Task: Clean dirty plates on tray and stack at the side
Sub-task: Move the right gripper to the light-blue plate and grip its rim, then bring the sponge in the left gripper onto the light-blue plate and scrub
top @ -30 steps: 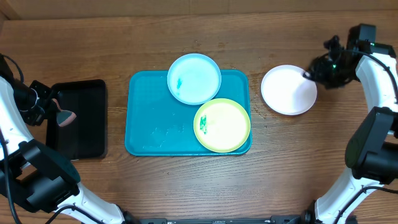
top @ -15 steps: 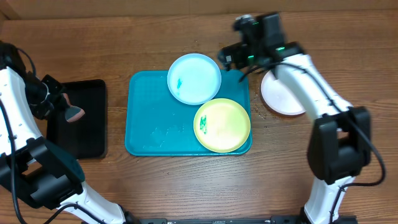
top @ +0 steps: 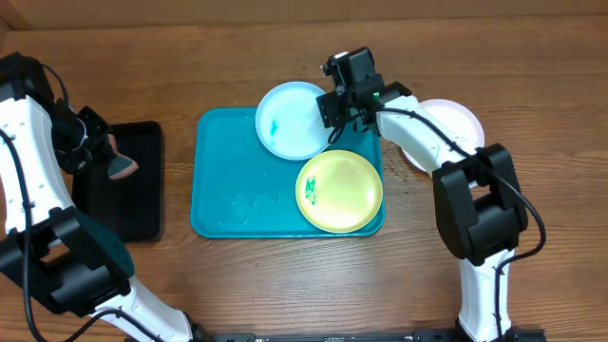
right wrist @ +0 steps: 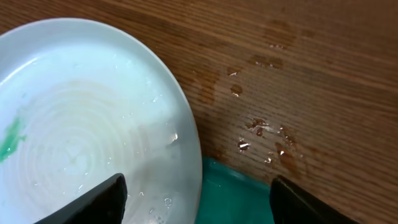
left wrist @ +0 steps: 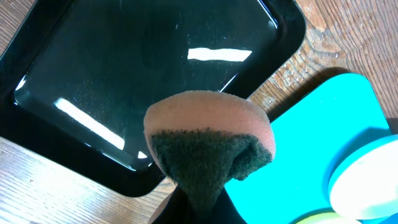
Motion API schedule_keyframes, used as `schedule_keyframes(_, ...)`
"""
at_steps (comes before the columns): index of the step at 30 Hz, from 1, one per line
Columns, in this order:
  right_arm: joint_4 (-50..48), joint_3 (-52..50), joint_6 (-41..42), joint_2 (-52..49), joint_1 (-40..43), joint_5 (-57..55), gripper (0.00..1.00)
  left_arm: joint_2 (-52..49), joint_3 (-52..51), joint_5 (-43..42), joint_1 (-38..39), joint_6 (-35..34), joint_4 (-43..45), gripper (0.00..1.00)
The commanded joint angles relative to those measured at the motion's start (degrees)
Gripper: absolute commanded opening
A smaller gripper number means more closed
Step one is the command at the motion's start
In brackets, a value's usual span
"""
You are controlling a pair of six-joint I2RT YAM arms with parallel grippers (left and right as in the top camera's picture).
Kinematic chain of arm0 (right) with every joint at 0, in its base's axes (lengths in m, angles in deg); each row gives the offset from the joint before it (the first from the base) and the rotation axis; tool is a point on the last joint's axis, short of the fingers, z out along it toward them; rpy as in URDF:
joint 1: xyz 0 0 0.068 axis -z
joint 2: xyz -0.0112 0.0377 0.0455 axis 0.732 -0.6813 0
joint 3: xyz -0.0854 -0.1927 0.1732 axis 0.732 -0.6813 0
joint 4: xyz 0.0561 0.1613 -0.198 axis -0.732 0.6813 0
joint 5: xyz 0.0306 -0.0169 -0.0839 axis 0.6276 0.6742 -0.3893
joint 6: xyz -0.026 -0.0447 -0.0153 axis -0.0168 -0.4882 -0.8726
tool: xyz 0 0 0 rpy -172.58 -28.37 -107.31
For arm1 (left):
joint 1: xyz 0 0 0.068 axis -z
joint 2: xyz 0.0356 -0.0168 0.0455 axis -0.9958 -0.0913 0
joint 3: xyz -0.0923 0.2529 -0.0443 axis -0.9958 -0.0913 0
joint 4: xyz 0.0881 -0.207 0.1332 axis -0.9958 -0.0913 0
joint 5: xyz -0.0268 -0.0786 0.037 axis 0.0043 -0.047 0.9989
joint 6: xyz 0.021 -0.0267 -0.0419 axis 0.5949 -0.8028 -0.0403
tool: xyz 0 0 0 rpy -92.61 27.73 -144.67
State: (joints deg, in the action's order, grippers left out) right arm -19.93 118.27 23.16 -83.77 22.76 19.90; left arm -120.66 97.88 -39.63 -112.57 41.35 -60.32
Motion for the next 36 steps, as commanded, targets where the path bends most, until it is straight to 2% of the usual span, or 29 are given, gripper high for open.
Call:
schedule_keyframes(1, 0.26, 0.68, 2.16, -2.21, 0.17, 0.44, 0.71, 1.92, 0.96, -0.07, 0.26, 0.96, -0.13, 0.04)
schedule_keyframes(5, 1.27, 0.68, 2.56, -3.02, 0.13, 1.49, 0.56, 1.92, 0.96, -0.07, 0.26, 0.96, -0.26, 0.04)
schedule_keyframes(9, 1.11, 0.72, 2.56, -2.99, -0.09, 1.92, 0.34, 1.92, 0.96, -0.07, 0.26, 0.96, -0.24, 0.04)
schedule_keyframes(14, 1.07, 0.87, 2.54, -2.97, -1.38, 3.17, 0.19, 1.92, 0.96, -0.07, 0.26, 0.96, -0.24, 0.04)
schedule_keyframes(20, 2.29, 1.53, 2.54, -2.86, -4.76, 5.38, 0.08, 1.92, 0.96, -0.04, 0.26, 1.16, -0.24, 0.04)
schedule_keyframes(27, 3.87, 1.68, 2.49, -2.86, -10.47, 5.2, 0.1, 1.92, 0.96, -0.07, 0.26, 1.16, -0.15, 0.04)
schedule_keyframes(31, 2.32, 1.68, 2.47, -2.86, -11.5, 1.95, 0.33, 1.92, 0.96, -0.07, 0.26, 1.16, -0.02, 0.04)
schedule_keyframes(32, 1.68, 1.68, 2.27, -2.86, -11.47, 1.62, 0.43, 1.92, 0.96, -0.04, 0.26, 1.16, 0.0, 0.04)
schedule_keyframes(33, 0.94, 1.68, 1.6, -2.86, -11.47, 1.66, 0.48, 1.92, 0.96, -0.04, 0.26, 1.16, 0.0, 0.04)
schedule_keyframes(36, -1.31, 1.62, -1.62, -3.04, -11.15, 1.7, 0.5, 1.92, 0.96, -0.07, 0.26, 1.16, 0.0, 0.04)
